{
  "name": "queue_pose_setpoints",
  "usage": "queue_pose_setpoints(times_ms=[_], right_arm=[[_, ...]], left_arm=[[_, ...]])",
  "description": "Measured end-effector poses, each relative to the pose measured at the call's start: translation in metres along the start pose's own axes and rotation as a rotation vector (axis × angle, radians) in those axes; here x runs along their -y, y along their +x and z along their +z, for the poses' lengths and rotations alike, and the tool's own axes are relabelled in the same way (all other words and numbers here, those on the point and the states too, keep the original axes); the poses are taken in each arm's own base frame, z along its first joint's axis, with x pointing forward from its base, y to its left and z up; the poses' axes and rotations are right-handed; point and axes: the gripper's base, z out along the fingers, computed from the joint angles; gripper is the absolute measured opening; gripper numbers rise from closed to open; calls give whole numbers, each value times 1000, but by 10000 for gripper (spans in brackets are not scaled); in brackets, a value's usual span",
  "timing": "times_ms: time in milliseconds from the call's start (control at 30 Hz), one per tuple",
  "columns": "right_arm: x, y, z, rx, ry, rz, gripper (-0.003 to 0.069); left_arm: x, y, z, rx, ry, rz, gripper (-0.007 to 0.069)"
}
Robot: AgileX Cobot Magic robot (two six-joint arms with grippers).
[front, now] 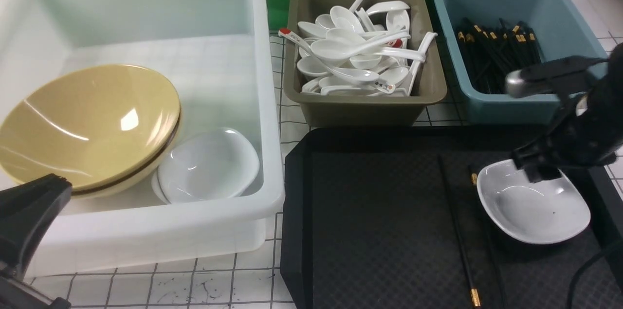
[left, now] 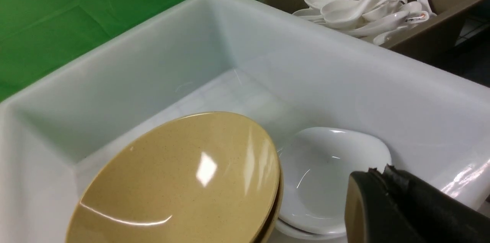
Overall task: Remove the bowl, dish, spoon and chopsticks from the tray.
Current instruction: Use the right arm to grab the plate, then use the right arm to put the plate into the large storage box on the left
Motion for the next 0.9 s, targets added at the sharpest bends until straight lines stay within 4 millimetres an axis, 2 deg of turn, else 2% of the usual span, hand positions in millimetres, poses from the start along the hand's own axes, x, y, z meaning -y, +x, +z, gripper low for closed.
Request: queue_pose_setpoints(times_ms=[100,200,233,300,333,400,467,533,633,667,700,767,800,833,900], right_arm=[[14,3,15,-54,10,33,456],[14,5,33,-103,-12,45,449],[11,6,39,-120,-43,31,421],[8,4,39,-113,-77,21,384],[5,4,40,-113,-120,9,312],[2,4,37,-110,-154,12,241],[1,4,32,-104,-167,12,216],[0,4,18,-83,-184,13,176],[-3,4,-13,-18,-230,15,94],[-5,4,-33,38,-247,15,74],[-6,4,-42,64,-256,15,74],[-14,-2,-83,192,-275,-19,74],[-14,-2,-83,192,-276,-19,74],[-31,-10,-117,298,-306,-80,74],[-47,-16,-134,352,-335,-125,74]], left_arm=[[0,0,0,4,-2,-5,-8],[0,-1,0,8,-3,-9,-8],[0,-1,0,8,-3,-11,-8],[0,-1,0,8,-3,-12,-8],[0,-1,0,10,-4,-12,-8],[-1,-1,0,13,-5,-13,-8],[-1,-1,0,14,-6,-13,-8],[-1,-1,0,14,-6,-13,-8],[-1,-1,0,13,-8,-8,-8],[-1,-1,0,13,-9,-5,-8],[-1,-1,0,12,-10,-2,-8],[-1,-1,0,14,-12,1,-10],[-1,-1,0,13,-12,2,-10],[-1,-1,0,16,-13,2,-11],[-1,-2,0,21,-15,2,-12]])
